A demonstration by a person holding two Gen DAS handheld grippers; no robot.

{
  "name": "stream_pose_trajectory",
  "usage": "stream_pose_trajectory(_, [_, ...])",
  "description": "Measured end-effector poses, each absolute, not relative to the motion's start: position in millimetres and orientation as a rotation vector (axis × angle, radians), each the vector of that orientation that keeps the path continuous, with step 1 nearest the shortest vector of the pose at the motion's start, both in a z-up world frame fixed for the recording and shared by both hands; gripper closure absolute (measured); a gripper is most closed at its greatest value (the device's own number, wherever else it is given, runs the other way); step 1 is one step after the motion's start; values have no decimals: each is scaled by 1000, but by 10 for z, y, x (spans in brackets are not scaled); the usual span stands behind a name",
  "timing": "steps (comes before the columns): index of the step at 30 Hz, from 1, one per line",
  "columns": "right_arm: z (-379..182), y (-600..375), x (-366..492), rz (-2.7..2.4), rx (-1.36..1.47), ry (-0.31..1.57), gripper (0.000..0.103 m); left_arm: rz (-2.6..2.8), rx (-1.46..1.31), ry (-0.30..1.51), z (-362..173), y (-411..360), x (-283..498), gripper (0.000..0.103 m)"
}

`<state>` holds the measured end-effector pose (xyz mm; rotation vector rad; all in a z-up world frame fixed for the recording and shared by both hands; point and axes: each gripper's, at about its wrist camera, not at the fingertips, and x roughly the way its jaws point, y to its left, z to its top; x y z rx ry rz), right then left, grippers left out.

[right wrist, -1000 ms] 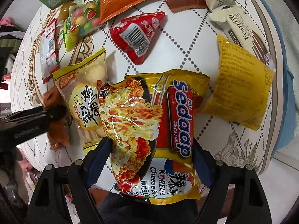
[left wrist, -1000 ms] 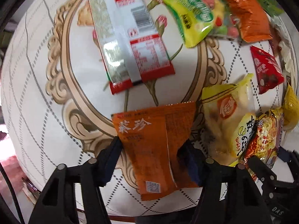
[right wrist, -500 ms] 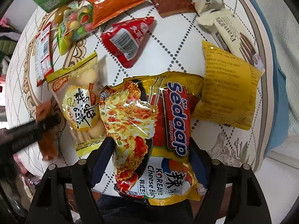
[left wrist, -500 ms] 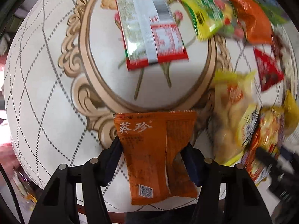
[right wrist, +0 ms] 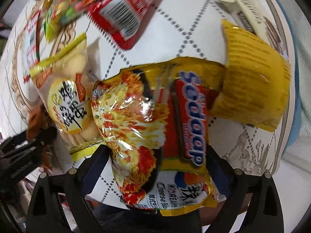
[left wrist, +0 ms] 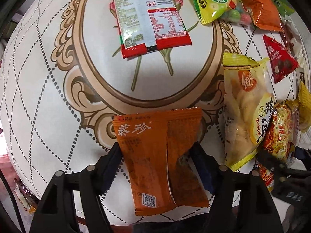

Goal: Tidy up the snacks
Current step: 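Carry both packets into the cardboard box and open both tools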

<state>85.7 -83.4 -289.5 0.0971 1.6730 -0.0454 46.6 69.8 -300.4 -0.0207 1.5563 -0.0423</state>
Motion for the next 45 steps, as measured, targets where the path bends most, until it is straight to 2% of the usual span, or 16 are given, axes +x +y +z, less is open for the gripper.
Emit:
stream_pose_trajectory(1, [-2916,-785,846,-42,63,1671,6,-36,-15,1550,-3023,671,473,42])
stream_pose_trajectory(3, [-2907,-724,804,-50,28,1652,14,-36,-24,1532,-2950,607,425,47])
stream_pose_trajectory(6, [-2792,-676,708,-56,36,1612,16,-47,-42,1514,-2878,544,403,54])
stream_pose_trajectory(14, [-2414,-778,520,-3,116,1550,16,-49,-77,1478,-2524,636,275,55])
stream_pose_trajectory(19, [-1934,-899,620,94,214,1472,16,-67,-102,1407,-1952,680,234,55])
stream_pose_trajectory(23, [-1434,-1079,962,178,292,1389,16,-107,-147,1323,-1336,584,494,55])
stream_pose_trajectory(30, [-619,-1312,1985,247,298,1232,16,-161,-141,1192,-782,-22,1990,55])
stream_pose_trajectory(36, [-394,-1392,3088,220,222,1183,16,-128,-101,1204,-774,-96,3218,55])
stream_pose_trajectory(42, [-899,-1398,4311,193,206,1291,16,-130,-116,1336,-1282,-119,4030,55])
stream_pose_trajectory(45, [-1239,-1277,4638,175,173,1333,16,-112,-123,1386,-1494,-124,4307,55])
